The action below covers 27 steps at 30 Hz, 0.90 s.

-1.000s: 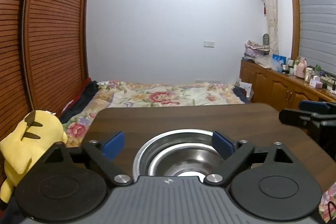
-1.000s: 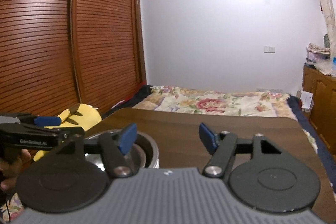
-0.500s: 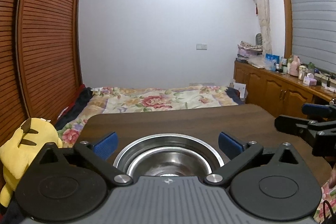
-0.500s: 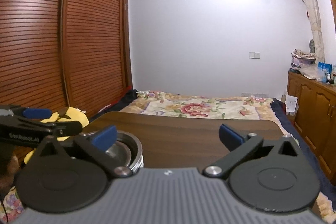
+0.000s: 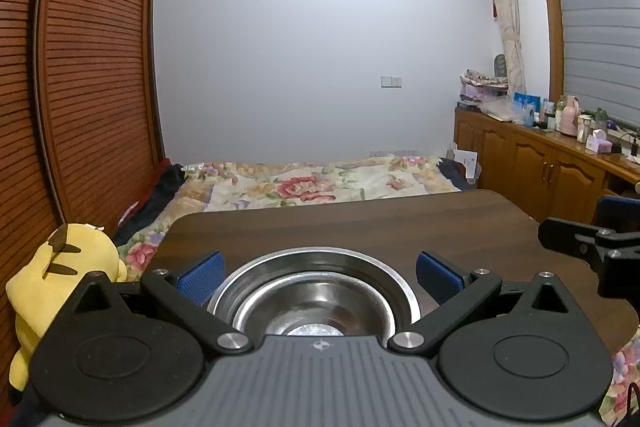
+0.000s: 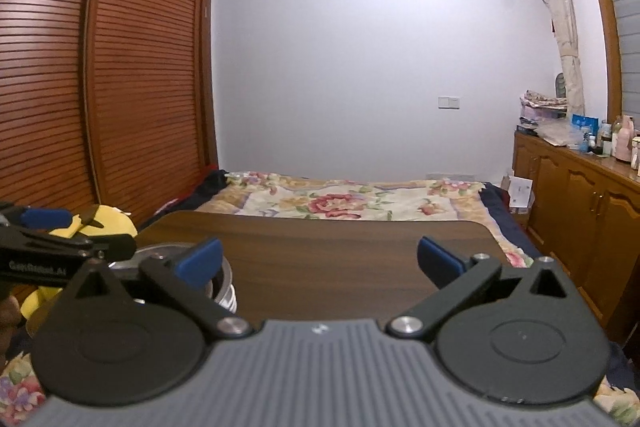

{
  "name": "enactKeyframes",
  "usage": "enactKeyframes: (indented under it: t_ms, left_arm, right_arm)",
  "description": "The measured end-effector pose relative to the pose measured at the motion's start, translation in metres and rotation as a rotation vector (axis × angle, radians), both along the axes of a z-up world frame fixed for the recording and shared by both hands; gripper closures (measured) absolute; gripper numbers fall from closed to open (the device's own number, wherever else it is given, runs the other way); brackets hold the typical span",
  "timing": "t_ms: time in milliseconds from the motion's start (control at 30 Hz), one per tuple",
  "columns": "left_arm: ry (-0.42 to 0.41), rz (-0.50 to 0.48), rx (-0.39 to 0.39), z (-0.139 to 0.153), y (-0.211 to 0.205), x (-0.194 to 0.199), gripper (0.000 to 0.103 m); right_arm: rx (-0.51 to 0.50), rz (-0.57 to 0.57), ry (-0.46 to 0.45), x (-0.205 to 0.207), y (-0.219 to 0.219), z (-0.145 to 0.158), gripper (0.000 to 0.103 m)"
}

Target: Organize plates and bowls

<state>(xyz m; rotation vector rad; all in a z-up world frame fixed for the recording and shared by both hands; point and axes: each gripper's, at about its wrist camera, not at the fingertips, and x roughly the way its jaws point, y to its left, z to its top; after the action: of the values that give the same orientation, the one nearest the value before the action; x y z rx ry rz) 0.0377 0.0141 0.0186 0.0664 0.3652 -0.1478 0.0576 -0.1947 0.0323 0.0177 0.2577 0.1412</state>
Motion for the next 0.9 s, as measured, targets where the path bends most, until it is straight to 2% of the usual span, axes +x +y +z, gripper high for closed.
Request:
enactKeyframes:
  t_ms: [133, 600, 900]
  left_arm:
    - [0.006, -0.009, -0.016, -0.001, 0.000, -0.003, 0.000]
    - [0.009, 0.055, 0.015, -0.014, 0.003, -0.013, 0.000]
    - [0.028, 0.058, 0.018, -0.023, 0.000, -0.015, 0.000]
  right_arm:
    - [0.001, -0.006, 0.026, -0.002, 0.000, -0.003, 0.000]
    - [0.007, -0.068, 0.059, -0.008, -0.005, -0.012, 0.000]
    - [0.000, -0.071, 0.079, -0.006, -0.004, -0.022, 0.000]
